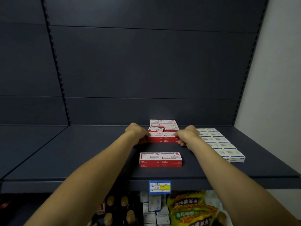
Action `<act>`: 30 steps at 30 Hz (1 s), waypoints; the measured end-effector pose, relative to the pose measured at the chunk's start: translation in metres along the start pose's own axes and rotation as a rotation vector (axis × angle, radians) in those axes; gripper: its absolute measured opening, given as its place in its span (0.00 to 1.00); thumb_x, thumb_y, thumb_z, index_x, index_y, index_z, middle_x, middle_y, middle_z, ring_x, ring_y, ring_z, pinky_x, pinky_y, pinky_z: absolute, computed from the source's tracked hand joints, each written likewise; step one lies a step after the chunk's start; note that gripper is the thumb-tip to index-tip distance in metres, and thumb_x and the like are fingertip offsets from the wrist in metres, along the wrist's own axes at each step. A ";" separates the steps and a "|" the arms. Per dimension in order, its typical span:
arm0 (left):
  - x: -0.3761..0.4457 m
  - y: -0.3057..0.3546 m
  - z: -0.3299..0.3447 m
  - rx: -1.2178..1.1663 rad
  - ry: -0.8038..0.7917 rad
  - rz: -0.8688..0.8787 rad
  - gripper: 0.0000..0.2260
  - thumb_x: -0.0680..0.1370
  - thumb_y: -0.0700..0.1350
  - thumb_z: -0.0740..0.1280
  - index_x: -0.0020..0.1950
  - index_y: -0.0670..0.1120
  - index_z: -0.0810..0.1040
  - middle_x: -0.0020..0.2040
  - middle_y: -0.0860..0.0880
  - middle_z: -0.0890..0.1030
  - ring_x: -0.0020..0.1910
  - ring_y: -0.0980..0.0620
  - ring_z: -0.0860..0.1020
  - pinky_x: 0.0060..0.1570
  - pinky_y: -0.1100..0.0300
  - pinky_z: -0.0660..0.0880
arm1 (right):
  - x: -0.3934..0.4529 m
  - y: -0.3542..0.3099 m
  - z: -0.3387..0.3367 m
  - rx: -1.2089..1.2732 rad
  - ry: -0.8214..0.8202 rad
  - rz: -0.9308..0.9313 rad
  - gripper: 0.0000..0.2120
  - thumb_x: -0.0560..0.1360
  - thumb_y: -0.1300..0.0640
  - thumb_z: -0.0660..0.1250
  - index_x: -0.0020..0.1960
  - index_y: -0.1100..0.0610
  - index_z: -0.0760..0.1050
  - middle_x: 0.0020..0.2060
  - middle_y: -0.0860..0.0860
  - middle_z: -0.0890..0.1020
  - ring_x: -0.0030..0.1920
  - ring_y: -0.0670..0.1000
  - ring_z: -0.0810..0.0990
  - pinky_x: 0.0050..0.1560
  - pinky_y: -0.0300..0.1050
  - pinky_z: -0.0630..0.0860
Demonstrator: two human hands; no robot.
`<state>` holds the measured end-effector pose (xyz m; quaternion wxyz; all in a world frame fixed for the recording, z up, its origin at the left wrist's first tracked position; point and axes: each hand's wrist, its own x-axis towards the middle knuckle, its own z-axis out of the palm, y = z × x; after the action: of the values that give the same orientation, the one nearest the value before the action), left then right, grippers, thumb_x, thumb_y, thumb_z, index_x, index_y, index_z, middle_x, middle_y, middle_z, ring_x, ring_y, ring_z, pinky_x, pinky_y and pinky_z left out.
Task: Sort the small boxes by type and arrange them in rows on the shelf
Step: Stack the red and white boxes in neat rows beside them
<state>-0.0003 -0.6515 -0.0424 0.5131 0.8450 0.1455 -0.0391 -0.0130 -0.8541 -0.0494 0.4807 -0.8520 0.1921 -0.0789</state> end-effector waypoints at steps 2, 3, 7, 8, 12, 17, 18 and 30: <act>-0.001 -0.003 -0.004 -0.011 -0.010 -0.011 0.11 0.72 0.42 0.79 0.47 0.39 0.82 0.39 0.42 0.85 0.34 0.48 0.82 0.35 0.56 0.80 | -0.004 -0.002 -0.001 -0.032 -0.033 -0.008 0.07 0.70 0.60 0.73 0.40 0.63 0.78 0.27 0.56 0.83 0.20 0.50 0.75 0.24 0.39 0.72; -0.003 -0.004 -0.006 -0.015 -0.011 -0.019 0.10 0.72 0.42 0.79 0.46 0.39 0.82 0.39 0.42 0.85 0.35 0.47 0.82 0.38 0.55 0.80 | -0.006 -0.002 -0.003 -0.052 -0.050 -0.012 0.07 0.70 0.59 0.73 0.40 0.63 0.78 0.27 0.56 0.82 0.20 0.50 0.74 0.24 0.39 0.71; -0.010 -0.010 -0.013 -0.030 -0.015 -0.041 0.08 0.72 0.41 0.78 0.42 0.39 0.80 0.36 0.43 0.83 0.36 0.47 0.81 0.40 0.54 0.80 | -0.017 -0.005 -0.006 -0.118 -0.090 -0.022 0.07 0.69 0.57 0.74 0.40 0.61 0.80 0.24 0.54 0.81 0.19 0.48 0.73 0.25 0.39 0.68; -0.012 -0.011 -0.014 -0.035 -0.018 -0.046 0.08 0.72 0.40 0.77 0.43 0.38 0.80 0.36 0.43 0.83 0.36 0.48 0.80 0.38 0.55 0.78 | -0.020 -0.005 -0.007 -0.122 -0.097 -0.025 0.07 0.69 0.57 0.74 0.40 0.60 0.80 0.24 0.53 0.81 0.20 0.48 0.74 0.25 0.39 0.68; -0.023 -0.014 -0.018 -0.045 -0.020 -0.059 0.08 0.73 0.40 0.77 0.42 0.39 0.79 0.35 0.43 0.82 0.35 0.48 0.79 0.36 0.56 0.75 | -0.030 -0.004 -0.009 -0.100 -0.126 -0.030 0.06 0.68 0.58 0.75 0.41 0.60 0.81 0.26 0.52 0.82 0.23 0.49 0.75 0.23 0.37 0.67; -0.036 -0.019 -0.021 -0.046 -0.026 -0.059 0.08 0.73 0.40 0.76 0.44 0.39 0.79 0.36 0.44 0.82 0.36 0.49 0.79 0.34 0.57 0.74 | -0.039 0.000 -0.012 -0.080 -0.147 -0.028 0.06 0.70 0.59 0.75 0.44 0.60 0.80 0.29 0.53 0.83 0.23 0.48 0.75 0.23 0.37 0.67; -0.039 -0.020 -0.022 -0.045 -0.027 -0.060 0.08 0.74 0.40 0.76 0.43 0.40 0.79 0.37 0.44 0.83 0.36 0.49 0.80 0.35 0.57 0.74 | -0.040 0.002 -0.012 -0.074 -0.152 -0.024 0.07 0.70 0.59 0.75 0.44 0.61 0.80 0.29 0.53 0.83 0.23 0.48 0.75 0.23 0.37 0.66; -0.064 -0.030 -0.028 -0.102 -0.066 -0.098 0.10 0.72 0.39 0.78 0.49 0.39 0.80 0.43 0.42 0.86 0.47 0.44 0.85 0.56 0.48 0.81 | -0.058 0.008 -0.021 -0.095 -0.182 -0.017 0.08 0.70 0.59 0.75 0.45 0.62 0.80 0.28 0.53 0.82 0.23 0.47 0.74 0.23 0.37 0.65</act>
<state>-0.0723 -0.6273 -0.0417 0.5574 0.8079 0.1716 -0.0846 -0.0744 -0.8512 -0.0425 0.4547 -0.8790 0.1439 0.0039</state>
